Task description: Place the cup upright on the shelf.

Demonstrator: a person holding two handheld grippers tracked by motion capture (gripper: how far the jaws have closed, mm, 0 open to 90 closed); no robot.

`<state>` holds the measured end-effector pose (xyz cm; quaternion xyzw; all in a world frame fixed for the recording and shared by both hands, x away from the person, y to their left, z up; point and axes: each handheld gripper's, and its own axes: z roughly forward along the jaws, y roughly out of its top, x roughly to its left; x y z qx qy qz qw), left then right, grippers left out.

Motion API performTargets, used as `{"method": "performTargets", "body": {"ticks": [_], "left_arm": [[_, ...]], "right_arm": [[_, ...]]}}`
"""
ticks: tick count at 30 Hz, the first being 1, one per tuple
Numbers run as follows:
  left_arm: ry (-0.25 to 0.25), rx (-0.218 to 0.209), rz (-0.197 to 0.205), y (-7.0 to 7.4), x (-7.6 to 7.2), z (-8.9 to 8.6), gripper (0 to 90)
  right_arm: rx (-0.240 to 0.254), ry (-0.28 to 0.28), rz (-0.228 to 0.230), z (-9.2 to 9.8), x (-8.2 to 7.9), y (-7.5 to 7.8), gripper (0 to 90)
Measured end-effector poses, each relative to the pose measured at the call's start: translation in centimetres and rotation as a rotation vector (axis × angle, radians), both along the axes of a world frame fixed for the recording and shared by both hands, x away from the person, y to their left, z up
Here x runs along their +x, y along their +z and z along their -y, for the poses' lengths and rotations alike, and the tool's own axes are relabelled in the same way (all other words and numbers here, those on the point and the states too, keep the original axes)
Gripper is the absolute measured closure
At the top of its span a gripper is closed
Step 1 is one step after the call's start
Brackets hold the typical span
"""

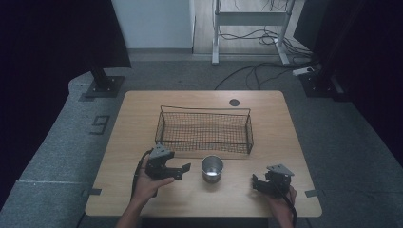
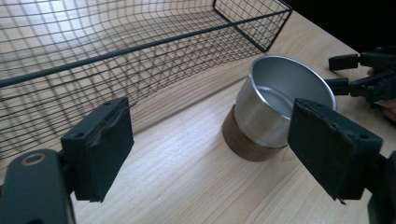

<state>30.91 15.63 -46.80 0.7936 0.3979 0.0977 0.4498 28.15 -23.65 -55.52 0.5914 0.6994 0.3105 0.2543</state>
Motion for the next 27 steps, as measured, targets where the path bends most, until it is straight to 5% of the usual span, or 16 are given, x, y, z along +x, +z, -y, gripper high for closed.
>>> {"method": "performTargets", "body": {"ticks": [27], "left_arm": [[-0.087, 0.022, -0.022, -0.7, 0.4, 4.8, 10.8]], "right_arm": [[0.000, 0.000, 0.001, 0.0, 0.0, 0.0, 11.2]]}}
